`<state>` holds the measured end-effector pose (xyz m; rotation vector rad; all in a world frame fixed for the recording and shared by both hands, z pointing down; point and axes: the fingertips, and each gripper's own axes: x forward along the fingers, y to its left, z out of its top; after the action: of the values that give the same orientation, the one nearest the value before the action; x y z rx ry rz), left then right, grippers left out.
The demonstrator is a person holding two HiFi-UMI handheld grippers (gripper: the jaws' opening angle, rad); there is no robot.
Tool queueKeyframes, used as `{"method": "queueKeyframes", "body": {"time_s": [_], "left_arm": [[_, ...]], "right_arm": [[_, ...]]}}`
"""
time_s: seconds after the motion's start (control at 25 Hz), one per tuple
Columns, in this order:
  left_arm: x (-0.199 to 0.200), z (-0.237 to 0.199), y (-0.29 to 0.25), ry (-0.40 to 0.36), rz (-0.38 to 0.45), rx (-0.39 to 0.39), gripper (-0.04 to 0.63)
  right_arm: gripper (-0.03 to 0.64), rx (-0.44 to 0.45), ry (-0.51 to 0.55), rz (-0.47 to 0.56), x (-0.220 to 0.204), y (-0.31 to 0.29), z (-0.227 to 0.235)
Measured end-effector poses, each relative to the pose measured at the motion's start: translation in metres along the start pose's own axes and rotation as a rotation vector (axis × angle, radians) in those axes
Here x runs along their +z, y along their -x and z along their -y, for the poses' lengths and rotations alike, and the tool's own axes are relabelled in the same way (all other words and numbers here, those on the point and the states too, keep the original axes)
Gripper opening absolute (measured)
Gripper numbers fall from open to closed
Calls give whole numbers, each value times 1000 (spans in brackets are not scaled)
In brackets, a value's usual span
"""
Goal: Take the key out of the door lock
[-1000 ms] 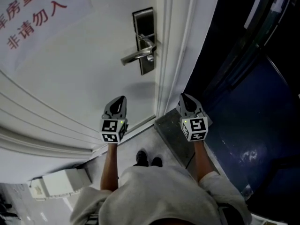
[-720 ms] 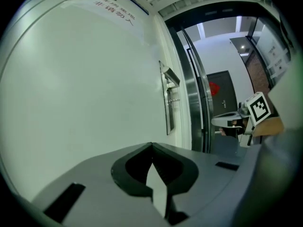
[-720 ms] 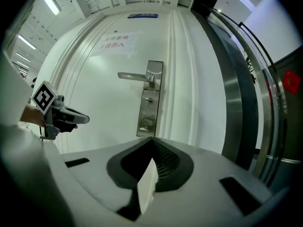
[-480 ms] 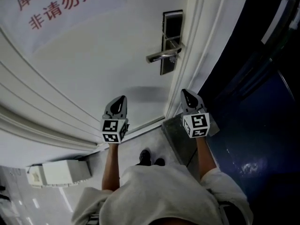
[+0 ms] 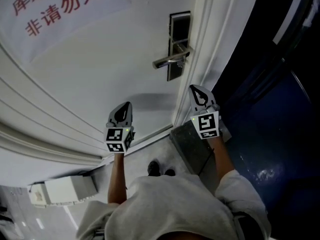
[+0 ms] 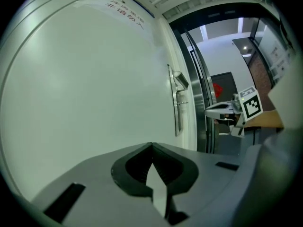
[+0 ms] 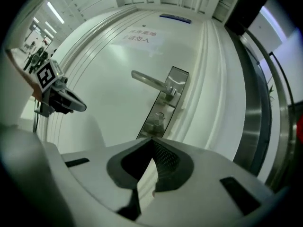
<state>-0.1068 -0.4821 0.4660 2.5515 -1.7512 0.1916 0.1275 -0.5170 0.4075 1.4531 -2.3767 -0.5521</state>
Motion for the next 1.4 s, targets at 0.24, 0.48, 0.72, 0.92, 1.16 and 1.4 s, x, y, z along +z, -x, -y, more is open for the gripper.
{"method": "queueKeyframes", "body": {"time_s": [0.24, 0.48, 0.72, 0.92, 1.16, 1.4], "left_arm": [[1, 3, -3, 2, 0, -23, 16], [-2, 5, -6, 3, -5, -40, 17], [-4, 5, -6, 4, -8, -49, 17], [-6, 6, -7, 6, -11, -51, 17], [-9, 6, -7, 12, -13, -56, 17], [-10, 6, -6, 14, -14, -58, 17]], "right_arm": [[23, -6, 309, -1, 20, -12, 8], [23, 7, 623, -17, 29, -29, 5], [23, 4, 858, -28, 32, -39, 8], [28, 27, 896, -34, 32, -44, 10], [161, 60, 930, -57, 28, -52, 6], [158, 23, 1000, -62, 30, -65, 8]]}}
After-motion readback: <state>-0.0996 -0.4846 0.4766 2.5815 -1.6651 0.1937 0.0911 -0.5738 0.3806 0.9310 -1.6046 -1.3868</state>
